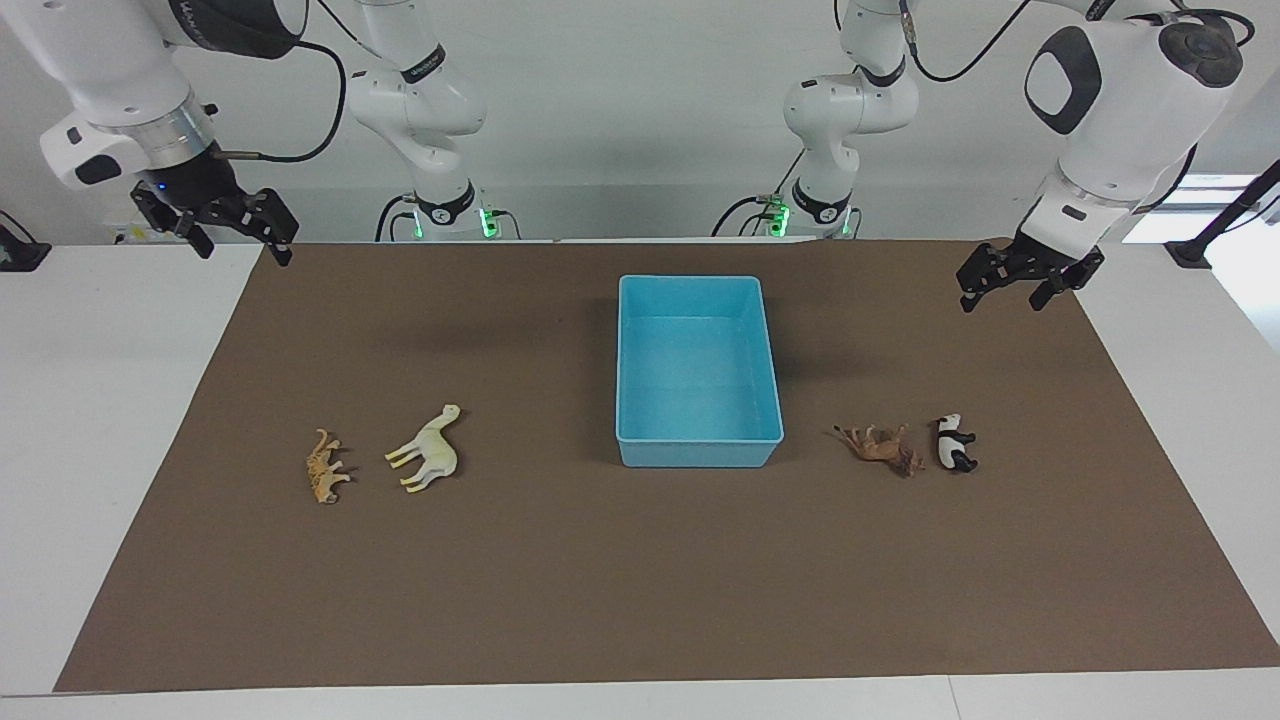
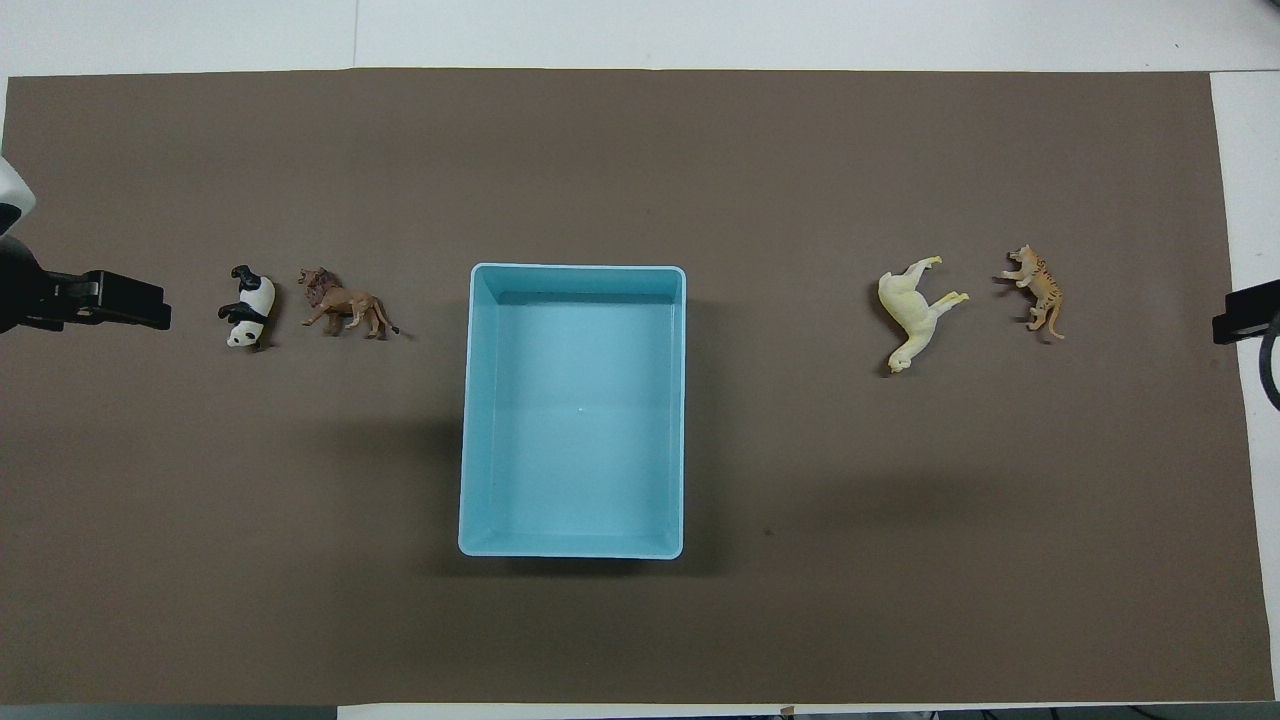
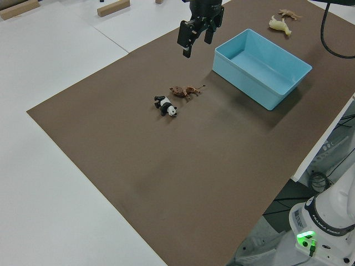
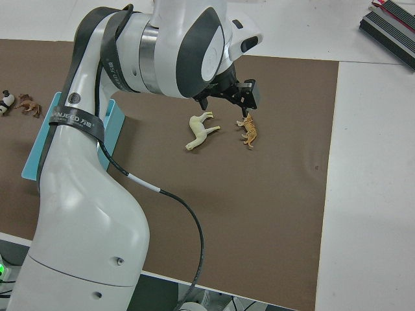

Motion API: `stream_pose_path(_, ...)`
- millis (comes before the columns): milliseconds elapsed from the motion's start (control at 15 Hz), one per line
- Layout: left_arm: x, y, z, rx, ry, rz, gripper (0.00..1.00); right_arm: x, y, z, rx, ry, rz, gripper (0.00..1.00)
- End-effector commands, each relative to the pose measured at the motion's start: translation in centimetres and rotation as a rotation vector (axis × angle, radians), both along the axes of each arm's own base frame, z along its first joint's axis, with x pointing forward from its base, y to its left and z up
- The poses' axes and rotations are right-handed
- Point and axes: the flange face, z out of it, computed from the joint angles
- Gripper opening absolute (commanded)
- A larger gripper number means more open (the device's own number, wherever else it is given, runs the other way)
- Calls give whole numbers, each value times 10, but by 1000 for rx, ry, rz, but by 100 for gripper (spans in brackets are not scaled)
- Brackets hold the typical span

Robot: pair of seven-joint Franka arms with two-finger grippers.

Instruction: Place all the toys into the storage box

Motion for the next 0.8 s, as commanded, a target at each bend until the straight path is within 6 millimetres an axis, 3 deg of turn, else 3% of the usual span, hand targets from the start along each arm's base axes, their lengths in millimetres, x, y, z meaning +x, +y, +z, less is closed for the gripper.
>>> stream_pose_path(0,-4,1,2,-10,9,3,100,-3,0,0,-2,-7,27,100)
stream_pose_path(267,-5,1,2,-10,10,3,100,-5,-4,0,6,-6,13,100)
stream_pose_path(467,-5,-1,-2,-10,15,-5,100,-7,13,-6,5,5,54,100)
stream_pose_path(600,-7,2,-3,-9,18,2,100,-5,44,-21,5,-12,152,100)
stream_pose_path(733,-15,1,-19,-8,6,5,100,7,65,-59,1,-54,212,100)
